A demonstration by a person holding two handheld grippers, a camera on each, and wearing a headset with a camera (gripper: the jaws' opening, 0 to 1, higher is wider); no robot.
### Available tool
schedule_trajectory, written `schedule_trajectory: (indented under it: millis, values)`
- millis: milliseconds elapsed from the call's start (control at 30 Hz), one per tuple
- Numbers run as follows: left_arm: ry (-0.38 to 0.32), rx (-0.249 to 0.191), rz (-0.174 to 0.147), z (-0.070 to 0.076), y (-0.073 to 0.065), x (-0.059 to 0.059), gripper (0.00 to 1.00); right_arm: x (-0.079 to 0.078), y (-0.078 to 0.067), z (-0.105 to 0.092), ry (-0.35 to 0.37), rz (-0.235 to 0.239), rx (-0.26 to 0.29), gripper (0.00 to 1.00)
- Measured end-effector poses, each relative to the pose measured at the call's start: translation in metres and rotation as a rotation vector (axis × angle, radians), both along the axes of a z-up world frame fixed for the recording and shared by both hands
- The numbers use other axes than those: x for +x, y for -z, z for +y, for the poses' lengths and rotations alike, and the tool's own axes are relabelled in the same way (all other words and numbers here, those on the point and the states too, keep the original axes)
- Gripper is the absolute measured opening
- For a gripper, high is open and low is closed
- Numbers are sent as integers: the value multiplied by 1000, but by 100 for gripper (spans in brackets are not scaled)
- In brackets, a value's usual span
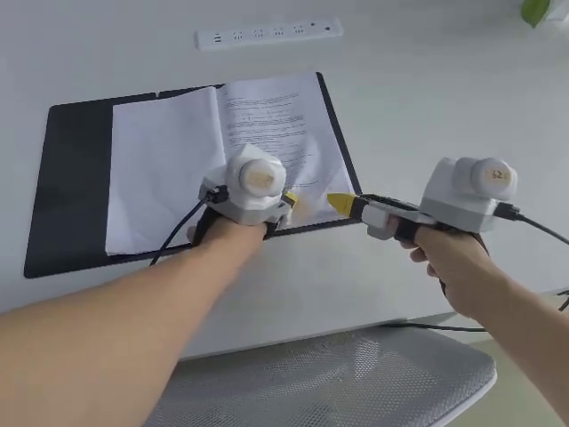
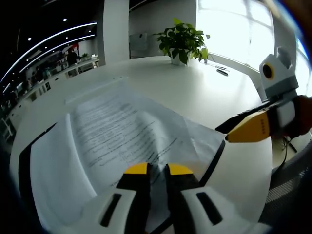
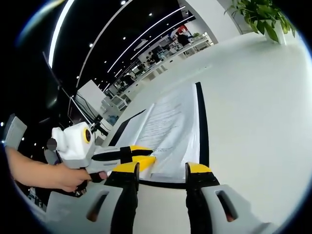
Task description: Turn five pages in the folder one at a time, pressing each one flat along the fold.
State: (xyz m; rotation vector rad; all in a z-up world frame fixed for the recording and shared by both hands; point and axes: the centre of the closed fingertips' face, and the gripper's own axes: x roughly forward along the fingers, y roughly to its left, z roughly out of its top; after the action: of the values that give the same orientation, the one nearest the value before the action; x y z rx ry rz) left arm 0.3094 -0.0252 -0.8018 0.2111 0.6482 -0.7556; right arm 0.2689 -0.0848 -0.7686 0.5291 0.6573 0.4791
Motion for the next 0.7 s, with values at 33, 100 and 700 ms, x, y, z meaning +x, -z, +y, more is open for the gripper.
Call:
schedule_trajectory:
  millis: [33,100,700]
  values:
    - [-1,0,1,-1,0,0,10,0,1,1,-1,4,6,35]
    - [2,1,0,-1,0,0,10,0,1,1,-2,6,5,30]
    - [-11,-15,10,-2,2,2,11,7,0,-4,68,-3,13,0]
